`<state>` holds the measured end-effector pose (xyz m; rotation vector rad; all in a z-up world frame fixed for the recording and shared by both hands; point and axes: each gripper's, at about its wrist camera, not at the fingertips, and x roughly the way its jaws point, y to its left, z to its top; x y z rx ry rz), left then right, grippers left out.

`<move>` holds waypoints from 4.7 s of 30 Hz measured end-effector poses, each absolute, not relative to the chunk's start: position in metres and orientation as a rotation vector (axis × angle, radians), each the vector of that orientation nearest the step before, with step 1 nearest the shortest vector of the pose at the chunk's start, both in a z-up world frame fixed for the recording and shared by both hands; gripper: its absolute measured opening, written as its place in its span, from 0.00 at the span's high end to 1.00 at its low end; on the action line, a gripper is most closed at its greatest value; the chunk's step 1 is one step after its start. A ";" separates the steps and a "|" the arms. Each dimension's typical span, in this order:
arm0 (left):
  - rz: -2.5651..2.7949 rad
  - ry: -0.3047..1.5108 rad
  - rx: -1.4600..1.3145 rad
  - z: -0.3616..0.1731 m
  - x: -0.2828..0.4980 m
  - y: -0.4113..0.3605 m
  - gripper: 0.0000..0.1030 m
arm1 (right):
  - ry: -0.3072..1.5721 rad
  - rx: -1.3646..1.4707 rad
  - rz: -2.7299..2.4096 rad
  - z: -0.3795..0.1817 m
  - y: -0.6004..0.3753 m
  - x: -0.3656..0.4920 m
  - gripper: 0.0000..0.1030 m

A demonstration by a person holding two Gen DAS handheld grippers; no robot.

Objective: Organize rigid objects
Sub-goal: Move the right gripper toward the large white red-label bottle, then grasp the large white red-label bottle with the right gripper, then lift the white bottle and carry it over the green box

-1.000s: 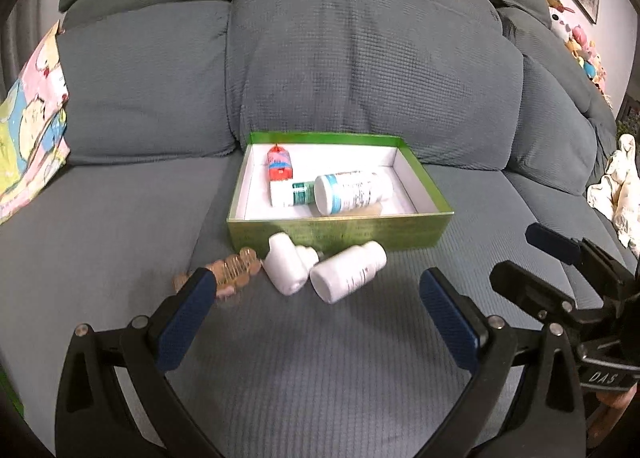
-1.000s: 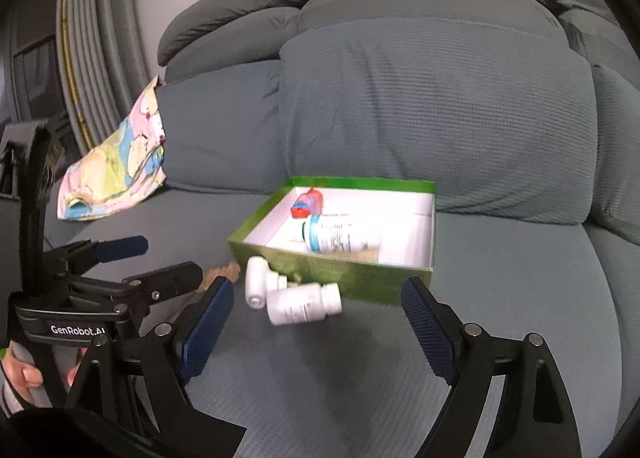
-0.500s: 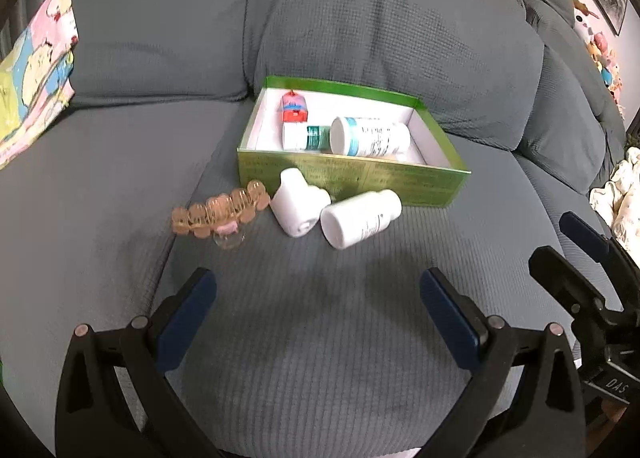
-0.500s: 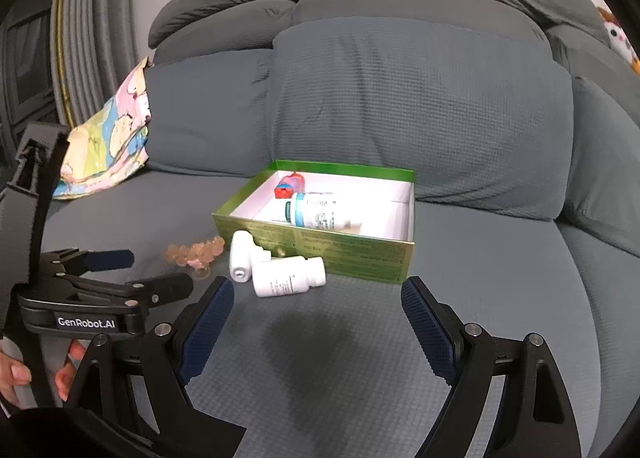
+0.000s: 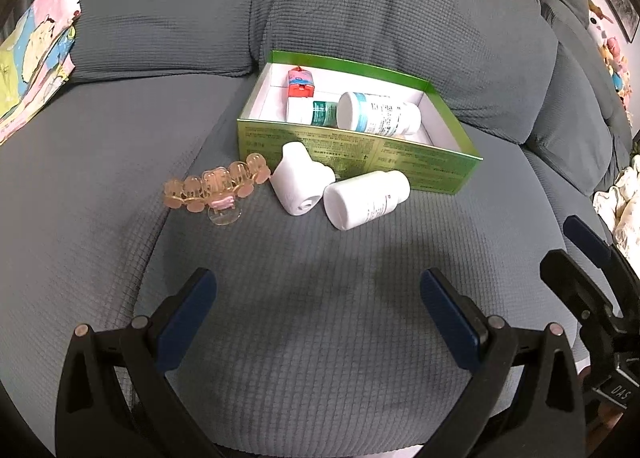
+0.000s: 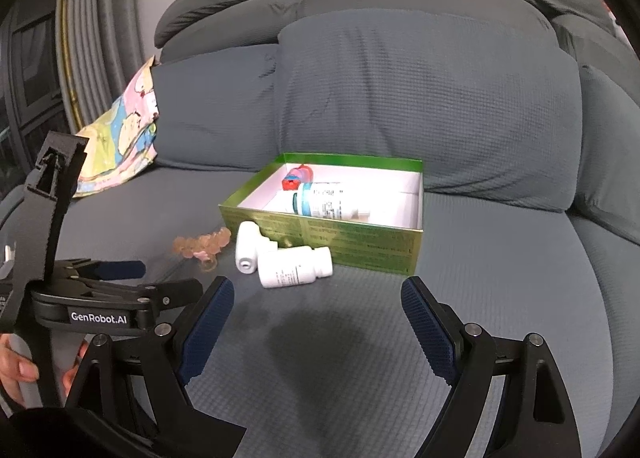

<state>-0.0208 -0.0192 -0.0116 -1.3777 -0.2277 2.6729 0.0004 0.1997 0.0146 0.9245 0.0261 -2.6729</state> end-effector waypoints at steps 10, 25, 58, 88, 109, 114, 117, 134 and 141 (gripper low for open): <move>2.617 -0.257 -1.421 -0.023 -0.034 -0.011 0.02 | -0.002 0.967 -2.629 -0.002 0.204 -0.012 0.16; 2.540 -0.394 -1.464 -0.039 -0.060 -0.017 0.02 | -0.003 1.068 -2.555 -0.037 0.208 -0.041 0.16; 2.378 -0.562 -1.468 -0.066 -0.120 0.000 0.22 | -0.069 1.148 -2.175 -0.097 0.186 -0.141 0.16; 2.485 -0.332 -1.255 -0.010 -0.059 0.005 0.37 | 0.128 0.961 -2.336 -0.038 0.153 -0.068 0.26; 2.618 -0.257 -0.990 0.071 -0.015 -0.024 0.36 | 0.203 0.725 -2.417 0.050 0.113 -0.021 0.26; 2.634 -0.231 -0.951 0.086 -0.025 -0.026 0.35 | 0.200 0.684 -2.423 0.064 0.111 -0.025 0.26; 2.640 -0.217 -0.917 0.097 -0.034 -0.027 0.35 | 0.195 0.660 -2.428 0.073 0.110 -0.031 0.26; 2.645 -0.152 -0.860 0.117 -0.089 -0.013 0.35 | 0.171 0.581 -2.470 0.106 0.120 -0.077 0.26; 2.608 -0.162 -0.930 0.096 -0.125 -0.007 0.35 | 0.146 0.636 -2.468 0.088 0.126 -0.110 0.26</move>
